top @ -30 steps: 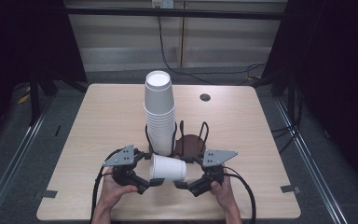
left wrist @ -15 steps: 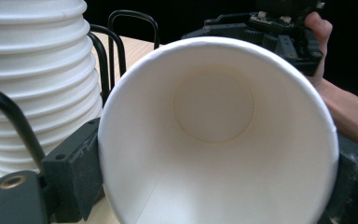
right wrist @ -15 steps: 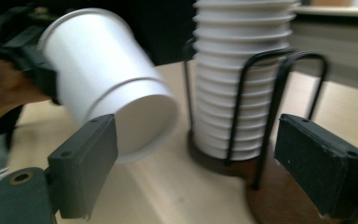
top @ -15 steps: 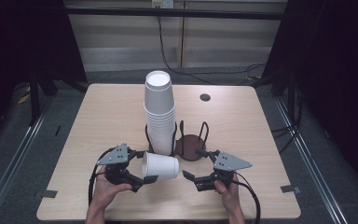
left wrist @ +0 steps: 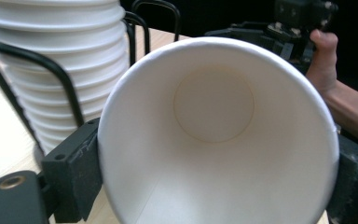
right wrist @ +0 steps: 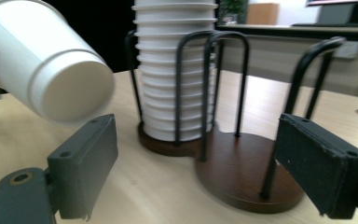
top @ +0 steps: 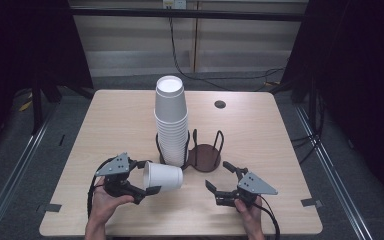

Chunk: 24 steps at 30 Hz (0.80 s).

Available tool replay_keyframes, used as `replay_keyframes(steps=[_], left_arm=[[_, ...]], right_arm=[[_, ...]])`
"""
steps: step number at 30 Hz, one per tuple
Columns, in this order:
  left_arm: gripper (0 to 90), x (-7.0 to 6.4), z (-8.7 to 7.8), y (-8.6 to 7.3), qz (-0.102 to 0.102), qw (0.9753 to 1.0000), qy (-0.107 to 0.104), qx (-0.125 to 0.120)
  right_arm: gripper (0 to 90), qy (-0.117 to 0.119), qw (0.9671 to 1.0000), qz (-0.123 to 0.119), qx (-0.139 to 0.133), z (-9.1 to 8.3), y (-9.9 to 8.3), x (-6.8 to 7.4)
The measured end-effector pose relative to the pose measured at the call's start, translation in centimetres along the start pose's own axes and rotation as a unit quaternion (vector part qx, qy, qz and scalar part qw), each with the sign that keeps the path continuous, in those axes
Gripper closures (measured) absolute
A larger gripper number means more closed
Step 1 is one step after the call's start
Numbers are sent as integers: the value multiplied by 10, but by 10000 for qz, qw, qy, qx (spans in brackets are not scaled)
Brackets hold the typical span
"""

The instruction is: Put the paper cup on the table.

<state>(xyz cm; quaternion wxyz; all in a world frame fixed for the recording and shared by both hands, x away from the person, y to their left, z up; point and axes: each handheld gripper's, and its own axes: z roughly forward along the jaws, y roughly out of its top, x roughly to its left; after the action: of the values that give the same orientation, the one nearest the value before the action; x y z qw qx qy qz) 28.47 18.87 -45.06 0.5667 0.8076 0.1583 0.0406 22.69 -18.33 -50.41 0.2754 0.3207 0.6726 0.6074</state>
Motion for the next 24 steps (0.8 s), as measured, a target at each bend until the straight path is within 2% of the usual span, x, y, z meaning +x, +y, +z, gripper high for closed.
replay_keyframes(steps=[3,7,13,16,18,20,22,24], left_arm=[[108,2,-4,0,-38,10000,74,41],[107,4,-8,3,8,9999,102,101],[106,8,-19,4,-55,9996,255,112],[106,11,-23,4,-112,9993,361,76],[106,14,-27,7,-133,9985,483,239],[104,15,-33,13,-58,9966,710,407],[105,14,-40,16,-47,9979,597,260],[105,14,-44,19,-43,9975,660,265]], right_arm=[[128,-192,9998,-47,-64,1,-4,0],[128,-249,9996,-20,-150,1,-5,0],[126,-228,9988,141,-410,-4,-7,-3],[131,-206,9987,36,-469,-5,-8,-2],[131,-150,9985,58,-521,-6,-8,-2],[130,-145,9985,60,-521,-6,-8,-3],[130,-143,9985,59,-524,-6,-8,-3],[132,-144,9985,56,-522,-6,-8,-3]])
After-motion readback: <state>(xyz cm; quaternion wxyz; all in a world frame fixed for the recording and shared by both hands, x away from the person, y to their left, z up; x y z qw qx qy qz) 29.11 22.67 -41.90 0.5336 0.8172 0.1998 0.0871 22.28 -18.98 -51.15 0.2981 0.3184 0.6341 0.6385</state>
